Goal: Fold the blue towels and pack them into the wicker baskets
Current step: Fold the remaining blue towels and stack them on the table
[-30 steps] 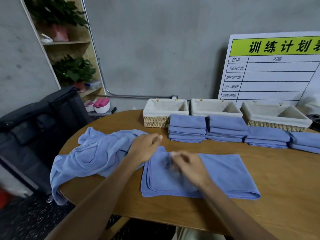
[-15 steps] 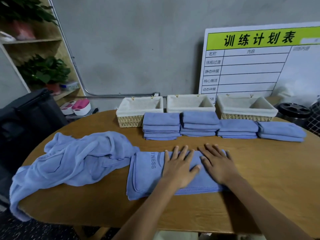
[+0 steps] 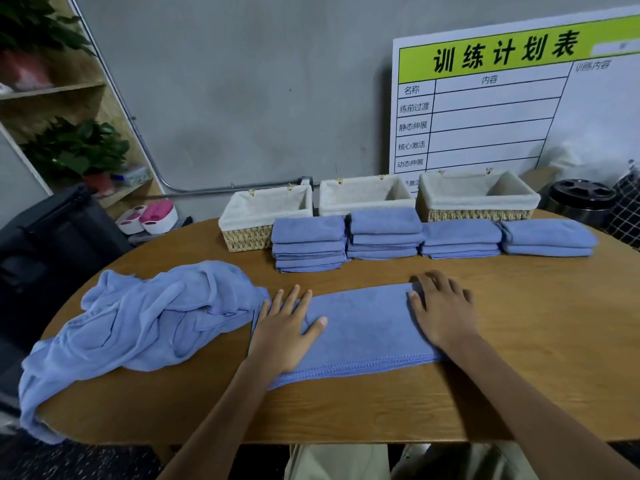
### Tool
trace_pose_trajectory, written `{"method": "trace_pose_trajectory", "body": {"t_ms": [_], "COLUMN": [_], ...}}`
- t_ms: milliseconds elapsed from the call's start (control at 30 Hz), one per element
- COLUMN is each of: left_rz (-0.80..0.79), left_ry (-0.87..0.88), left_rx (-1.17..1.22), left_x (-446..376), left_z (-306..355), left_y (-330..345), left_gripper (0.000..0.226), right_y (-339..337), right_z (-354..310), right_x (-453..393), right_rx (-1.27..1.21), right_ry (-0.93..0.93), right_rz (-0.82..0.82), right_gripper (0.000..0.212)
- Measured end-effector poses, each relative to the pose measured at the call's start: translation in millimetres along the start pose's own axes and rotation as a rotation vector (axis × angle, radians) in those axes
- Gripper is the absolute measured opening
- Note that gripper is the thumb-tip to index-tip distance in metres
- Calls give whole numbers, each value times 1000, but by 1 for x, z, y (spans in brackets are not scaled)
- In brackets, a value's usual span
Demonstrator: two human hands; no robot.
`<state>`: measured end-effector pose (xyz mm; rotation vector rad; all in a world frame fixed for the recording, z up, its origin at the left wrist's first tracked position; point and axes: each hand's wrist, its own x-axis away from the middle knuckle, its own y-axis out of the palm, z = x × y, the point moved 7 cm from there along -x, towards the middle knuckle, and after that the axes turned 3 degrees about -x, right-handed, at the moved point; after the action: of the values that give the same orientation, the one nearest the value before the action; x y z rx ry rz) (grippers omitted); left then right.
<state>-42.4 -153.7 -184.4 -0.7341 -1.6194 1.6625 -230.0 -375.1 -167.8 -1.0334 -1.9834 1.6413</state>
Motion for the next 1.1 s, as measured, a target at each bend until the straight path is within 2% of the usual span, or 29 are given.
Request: {"method": "trace_pose_trajectory", "body": {"t_ms": [167, 300, 400, 500, 633, 733, 833, 933, 1100], "left_rz": [-24, -13, 47, 16, -164, -277, -315, -251, -160], "left_ry": [-8, 7, 148, 291, 392, 486, 562, 583, 619], "left_rx": [-6, -92, 7, 303, 618, 573, 561, 687, 724], "left_x": [2, -1, -12, -45, -99, -137, -166, -181, -189], "left_z": [3, 13, 59, 126, 223, 273, 299, 310, 311], "left_y": [-3, -11, -27, -34, -39, -37, -34, -43, -46], "left_gripper": [97, 83, 82, 57, 46, 40, 31, 20, 14], "right_y": [-15, -27, -28, -29, -36, -46, -54, -58, -57], "right_z": [10, 36, 46, 52, 76, 99, 124, 142, 154], "right_x": [12, 34, 40, 35, 18, 3, -6, -6, 1], "right_rx": [93, 91, 104, -52, -318, -479, -643, -715, -641], "right_ry": [71, 86, 53, 57, 45, 25, 33, 30, -15], "right_rz": [61, 134, 68, -6, -49, -8, 62, 88, -34], "right_gripper": [50, 47, 41, 27, 22, 20, 19, 26, 42]}}
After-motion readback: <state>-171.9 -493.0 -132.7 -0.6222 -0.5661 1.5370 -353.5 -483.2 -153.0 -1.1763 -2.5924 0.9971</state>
